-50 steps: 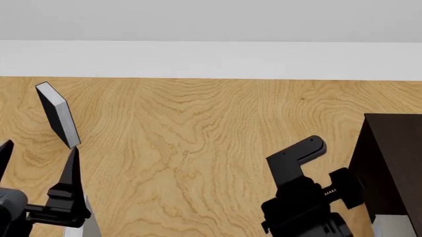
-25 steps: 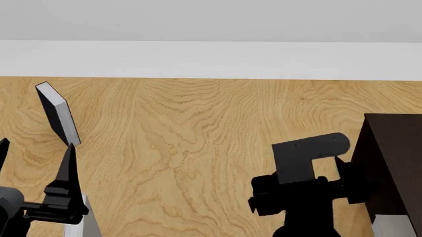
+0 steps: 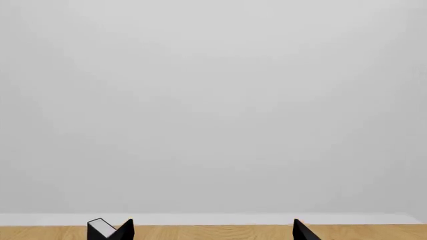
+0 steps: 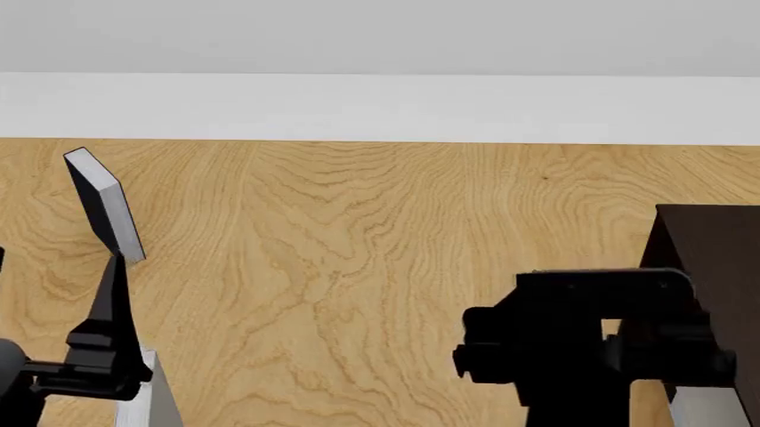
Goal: Pick up the book on the right and place it on the cabinet shelf.
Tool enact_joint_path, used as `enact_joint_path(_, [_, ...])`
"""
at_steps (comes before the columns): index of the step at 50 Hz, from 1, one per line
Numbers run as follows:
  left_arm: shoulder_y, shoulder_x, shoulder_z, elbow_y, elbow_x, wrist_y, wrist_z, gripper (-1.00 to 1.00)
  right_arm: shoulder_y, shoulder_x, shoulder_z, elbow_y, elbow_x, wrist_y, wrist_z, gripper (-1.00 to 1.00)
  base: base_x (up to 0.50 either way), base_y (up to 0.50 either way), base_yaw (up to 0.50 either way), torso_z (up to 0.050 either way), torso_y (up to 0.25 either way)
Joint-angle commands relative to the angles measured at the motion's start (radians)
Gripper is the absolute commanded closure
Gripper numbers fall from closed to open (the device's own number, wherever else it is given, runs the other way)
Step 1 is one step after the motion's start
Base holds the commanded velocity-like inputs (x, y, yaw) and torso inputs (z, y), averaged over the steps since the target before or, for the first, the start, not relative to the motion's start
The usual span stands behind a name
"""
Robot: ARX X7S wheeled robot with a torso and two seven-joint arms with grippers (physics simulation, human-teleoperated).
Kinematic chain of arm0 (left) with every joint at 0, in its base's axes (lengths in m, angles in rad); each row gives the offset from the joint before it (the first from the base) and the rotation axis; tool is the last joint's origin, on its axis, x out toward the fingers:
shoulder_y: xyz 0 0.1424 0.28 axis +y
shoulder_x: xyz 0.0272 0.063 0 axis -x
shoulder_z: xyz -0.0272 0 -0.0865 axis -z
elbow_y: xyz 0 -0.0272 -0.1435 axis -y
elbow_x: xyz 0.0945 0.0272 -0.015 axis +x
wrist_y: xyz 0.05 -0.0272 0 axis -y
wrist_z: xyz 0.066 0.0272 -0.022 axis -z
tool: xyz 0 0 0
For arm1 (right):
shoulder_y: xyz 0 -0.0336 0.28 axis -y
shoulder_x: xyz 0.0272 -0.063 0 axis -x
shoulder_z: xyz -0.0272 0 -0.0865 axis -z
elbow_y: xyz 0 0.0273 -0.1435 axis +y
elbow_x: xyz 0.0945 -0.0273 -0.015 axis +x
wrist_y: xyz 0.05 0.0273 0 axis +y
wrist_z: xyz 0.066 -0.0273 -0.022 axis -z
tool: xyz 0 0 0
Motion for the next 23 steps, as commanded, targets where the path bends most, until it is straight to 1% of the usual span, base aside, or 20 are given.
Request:
enact_joint_path(1, [0.010, -0.004, -0.026, 0.032, -0.024, 0.011, -0.014, -1.00, -0.038, -0.003, 0.047, -0.146, 0.003, -0.006, 0.052, -1.00, 0.00, 0.00, 0.00, 0.000, 0.000])
enact_joint_path(12, [0.013, -0.006, -0.029, 0.038, -0.030, 0.015, -0.016, -1.00, -0.059, -0.005, 0.080, -0.218, -0.004, -0.035, 0.084, -1.00, 0.00, 0.00, 0.00, 0.000, 0.000])
enact_joint_path(18, [0.015, -0.009, -0.029, 0.047, -0.031, 0.013, -0.020, -1.00, -0.076, -0.012, 0.109, -0.221, 0.003, -0.075, 0.086, -1.00, 0.00, 0.00, 0.00, 0.000, 0.000])
enact_joint_path(23, [0.022, -0.012, -0.042, 0.062, -0.044, 0.023, -0.021, -1.00, -0.103, -0.010, 0.129, -0.265, -0.019, -0.131, 0.110, -1.00, 0.00, 0.00, 0.00, 0.000, 0.000])
